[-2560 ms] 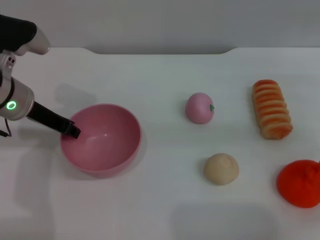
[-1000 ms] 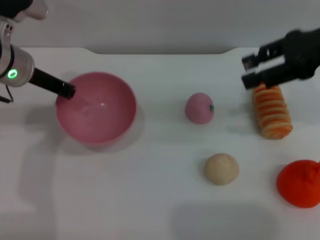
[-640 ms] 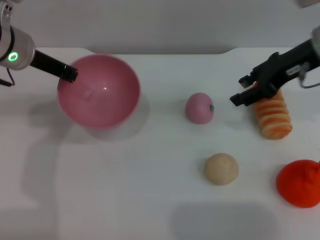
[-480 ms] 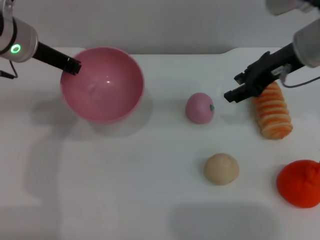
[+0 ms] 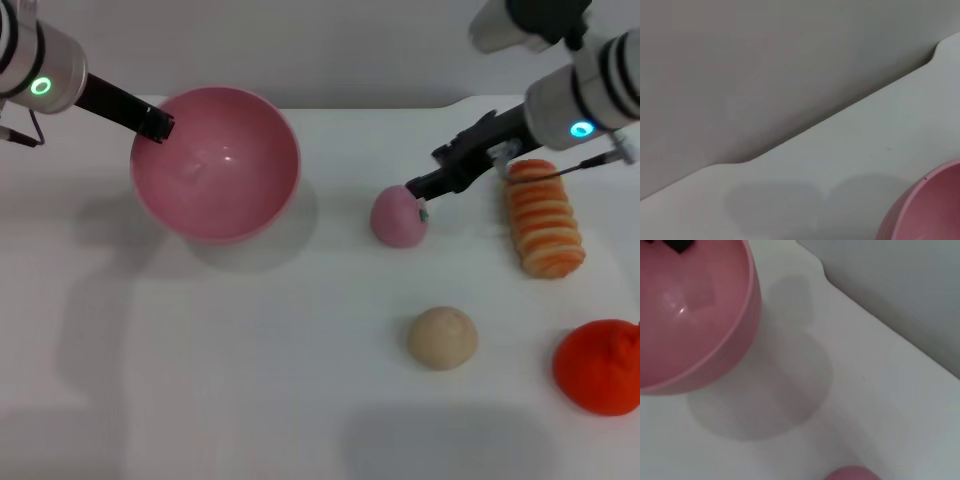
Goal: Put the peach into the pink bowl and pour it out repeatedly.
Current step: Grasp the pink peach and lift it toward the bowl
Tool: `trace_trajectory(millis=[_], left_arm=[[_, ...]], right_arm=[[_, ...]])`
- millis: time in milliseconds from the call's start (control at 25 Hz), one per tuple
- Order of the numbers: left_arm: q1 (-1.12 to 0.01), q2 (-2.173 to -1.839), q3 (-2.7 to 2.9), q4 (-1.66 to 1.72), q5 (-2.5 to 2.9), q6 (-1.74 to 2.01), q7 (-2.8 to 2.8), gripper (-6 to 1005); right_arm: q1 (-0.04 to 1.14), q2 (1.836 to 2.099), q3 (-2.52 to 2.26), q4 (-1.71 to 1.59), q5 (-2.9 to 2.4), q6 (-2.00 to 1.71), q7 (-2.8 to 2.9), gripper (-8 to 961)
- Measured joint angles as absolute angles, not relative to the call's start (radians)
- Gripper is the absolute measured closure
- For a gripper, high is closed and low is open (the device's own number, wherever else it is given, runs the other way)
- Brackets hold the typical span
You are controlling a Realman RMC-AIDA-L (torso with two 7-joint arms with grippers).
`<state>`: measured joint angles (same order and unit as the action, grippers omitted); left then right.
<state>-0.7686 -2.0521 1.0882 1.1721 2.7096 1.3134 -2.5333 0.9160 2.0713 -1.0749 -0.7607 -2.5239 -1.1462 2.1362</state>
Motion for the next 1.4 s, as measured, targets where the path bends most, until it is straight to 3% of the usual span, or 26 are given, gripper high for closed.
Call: trace_trajectory(millis=[1400], left_arm=[[-0.787,-2.056,1.103,1.206,2.707,1.327,-2.535,953]], right_arm=[[0.901,2.080,-1.285,-0.543,-2.327,-0.828,2.145,445]])
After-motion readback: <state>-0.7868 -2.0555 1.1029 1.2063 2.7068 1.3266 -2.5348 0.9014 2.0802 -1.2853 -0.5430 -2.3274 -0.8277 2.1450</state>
